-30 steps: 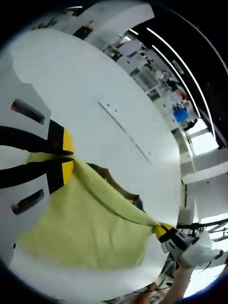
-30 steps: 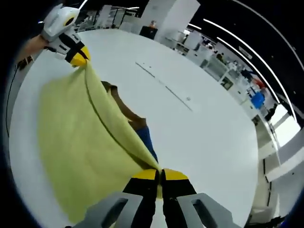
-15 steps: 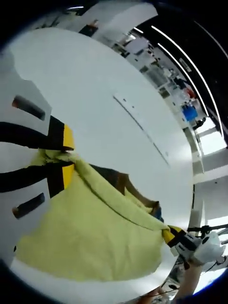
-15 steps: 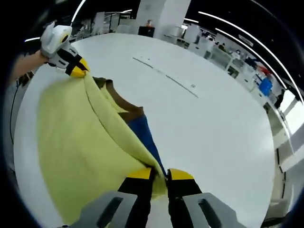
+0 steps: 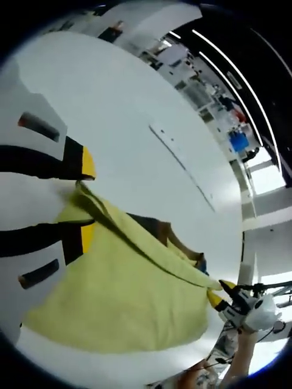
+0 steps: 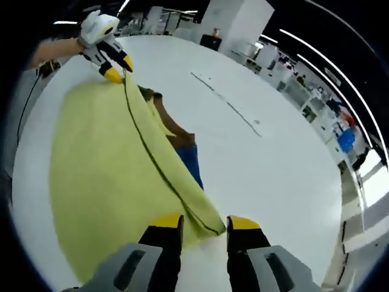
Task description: Fold the garment on the visible template until the final outline fits inside the template.
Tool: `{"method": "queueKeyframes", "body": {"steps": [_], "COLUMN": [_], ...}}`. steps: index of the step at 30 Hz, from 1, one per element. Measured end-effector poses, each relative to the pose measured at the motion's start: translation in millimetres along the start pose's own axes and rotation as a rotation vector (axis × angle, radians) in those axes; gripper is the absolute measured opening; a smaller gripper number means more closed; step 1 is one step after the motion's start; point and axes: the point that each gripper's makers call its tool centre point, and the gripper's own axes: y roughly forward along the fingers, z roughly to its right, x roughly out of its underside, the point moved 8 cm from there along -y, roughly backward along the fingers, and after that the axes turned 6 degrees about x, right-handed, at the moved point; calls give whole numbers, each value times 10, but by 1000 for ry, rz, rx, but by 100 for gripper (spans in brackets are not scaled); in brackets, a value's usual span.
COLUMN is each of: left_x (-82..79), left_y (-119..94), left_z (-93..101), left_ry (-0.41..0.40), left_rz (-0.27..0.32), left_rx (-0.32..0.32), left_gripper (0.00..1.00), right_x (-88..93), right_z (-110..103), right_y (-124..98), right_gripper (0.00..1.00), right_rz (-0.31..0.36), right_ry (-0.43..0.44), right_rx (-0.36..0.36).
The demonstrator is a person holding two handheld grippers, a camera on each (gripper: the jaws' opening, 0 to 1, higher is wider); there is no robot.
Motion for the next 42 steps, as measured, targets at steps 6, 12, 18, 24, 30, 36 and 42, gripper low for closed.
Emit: {"method": "queueKeyframes", "body": {"steps": [6, 12, 18, 24, 30, 36, 42], "left_x": [21, 51, 80, 93, 57, -11, -17], "left_y": [11, -4, 1, 6, -17, -84, -124], "left_z": [-51, -88, -107, -119, -128, -163, -146], "left_ry": [-64, -205, -415, -534, -574, -575, -584], "left_rz": [-4, 55, 131, 172, 185, 220, 222], "left_rx": [-55, -74, -64, -64, -84, -112, -108], "left_gripper": [4, 4, 4, 4, 6, 8, 17], "right_x": [17, 12, 49, 76, 66, 127, 83], "right_z": [21, 112, 182, 186, 265, 242, 172], "right_y": [36, 14, 45, 90, 27, -6, -75], "right_gripper": [6, 0, 0, 1, 5, 8, 17], "right_rz": [-12, 27, 43, 7, 3, -29, -24], "right_ry": [-58, 178, 525, 625, 751, 758, 767], "right_rx": [53, 75, 45, 46, 44, 68, 46]}}
